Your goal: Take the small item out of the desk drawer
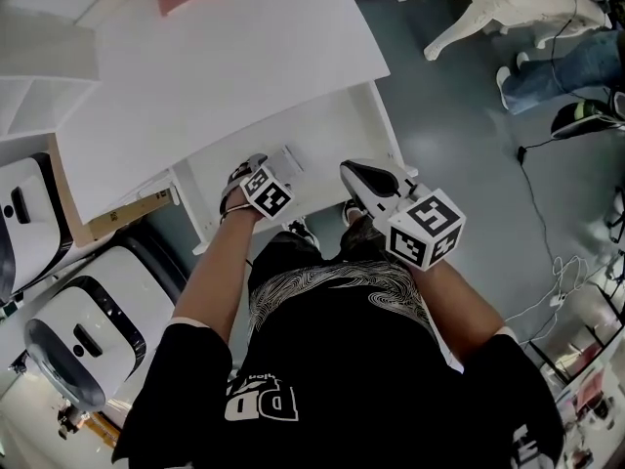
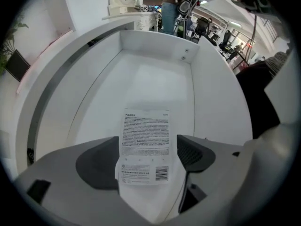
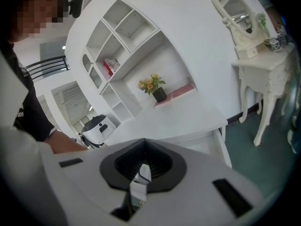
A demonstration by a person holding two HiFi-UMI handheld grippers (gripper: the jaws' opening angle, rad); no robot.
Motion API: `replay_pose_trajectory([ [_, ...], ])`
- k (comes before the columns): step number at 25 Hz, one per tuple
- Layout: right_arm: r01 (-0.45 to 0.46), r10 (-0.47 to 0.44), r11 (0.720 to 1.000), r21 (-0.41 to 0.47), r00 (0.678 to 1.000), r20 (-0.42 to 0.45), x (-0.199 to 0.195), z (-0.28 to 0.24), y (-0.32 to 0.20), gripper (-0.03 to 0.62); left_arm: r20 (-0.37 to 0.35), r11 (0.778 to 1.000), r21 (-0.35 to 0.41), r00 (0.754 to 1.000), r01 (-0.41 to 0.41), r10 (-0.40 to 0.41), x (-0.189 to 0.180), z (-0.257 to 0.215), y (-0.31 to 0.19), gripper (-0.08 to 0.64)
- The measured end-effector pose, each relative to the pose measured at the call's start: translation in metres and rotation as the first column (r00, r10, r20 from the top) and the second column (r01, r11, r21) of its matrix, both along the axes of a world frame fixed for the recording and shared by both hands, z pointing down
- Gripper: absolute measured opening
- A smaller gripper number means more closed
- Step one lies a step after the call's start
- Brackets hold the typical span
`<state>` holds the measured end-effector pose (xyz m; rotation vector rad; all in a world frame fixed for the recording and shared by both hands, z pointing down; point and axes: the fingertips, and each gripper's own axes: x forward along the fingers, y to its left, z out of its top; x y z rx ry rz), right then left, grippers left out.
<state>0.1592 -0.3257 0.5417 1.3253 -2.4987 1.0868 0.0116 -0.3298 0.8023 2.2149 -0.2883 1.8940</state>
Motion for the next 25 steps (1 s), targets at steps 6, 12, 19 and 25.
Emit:
replay_pose_trajectory([
  [6,0.005,-0.005,1.000,0.000,1.000,0.003,-0.001,0.002,0.002,0.009,0.016,1.000,-0.003,1.000,-0.006,0.006,-0.003,0.008,0.001,0.380],
  [12,-0.029,0.029,1.000,-0.007,1.000,-0.003,0.011,0.005,0.001,0.009,0.041,0.999,-0.006,0.998,-0.043,0.043,-0.009,0.017,0.002,0.380],
  [19,-0.033,0.033,0.999,-0.017,0.999,-0.001,0.011,0.006,0.004,0.009,0.054,0.998,-0.043,0.998,-0.039,0.041,-0.008,0.022,0.001,0.388],
  [25,-0.033,0.033,0.999,-0.019,0.999,-0.001,0.013,0.007,0.002,0.009,0.071,0.995,-0.096,0.997,-0.012,0.019,-0.008,0.029,0.002,0.406],
])
